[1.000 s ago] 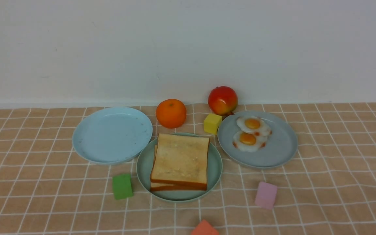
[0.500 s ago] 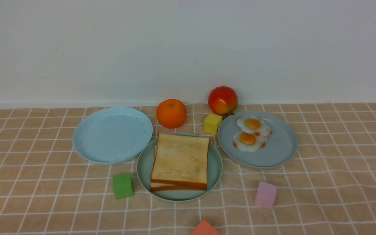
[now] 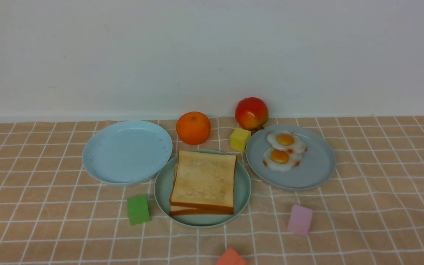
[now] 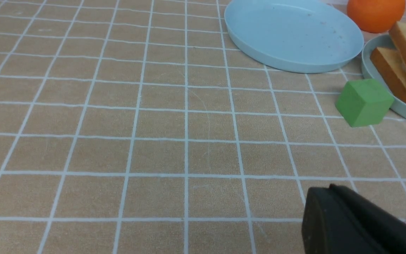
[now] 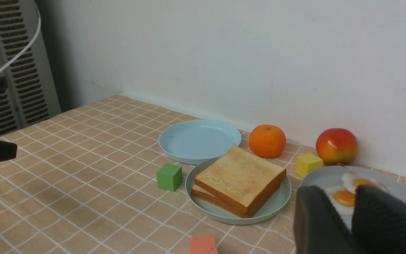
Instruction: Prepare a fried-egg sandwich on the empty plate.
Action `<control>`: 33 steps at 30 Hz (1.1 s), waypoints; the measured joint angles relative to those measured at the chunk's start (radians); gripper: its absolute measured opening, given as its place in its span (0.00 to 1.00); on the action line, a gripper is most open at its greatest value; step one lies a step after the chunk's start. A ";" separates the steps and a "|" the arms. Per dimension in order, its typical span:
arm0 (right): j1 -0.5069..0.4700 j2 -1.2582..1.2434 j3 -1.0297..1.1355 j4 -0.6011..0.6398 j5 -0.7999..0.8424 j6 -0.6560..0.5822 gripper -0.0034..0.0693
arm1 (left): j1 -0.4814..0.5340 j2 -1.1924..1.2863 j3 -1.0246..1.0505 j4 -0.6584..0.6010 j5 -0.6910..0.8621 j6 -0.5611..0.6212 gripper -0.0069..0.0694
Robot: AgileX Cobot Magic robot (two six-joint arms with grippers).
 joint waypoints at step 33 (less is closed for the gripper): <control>0.000 0.000 0.385 -0.883 -0.291 0.798 0.36 | 0.000 0.000 0.000 0.000 -0.001 0.000 0.12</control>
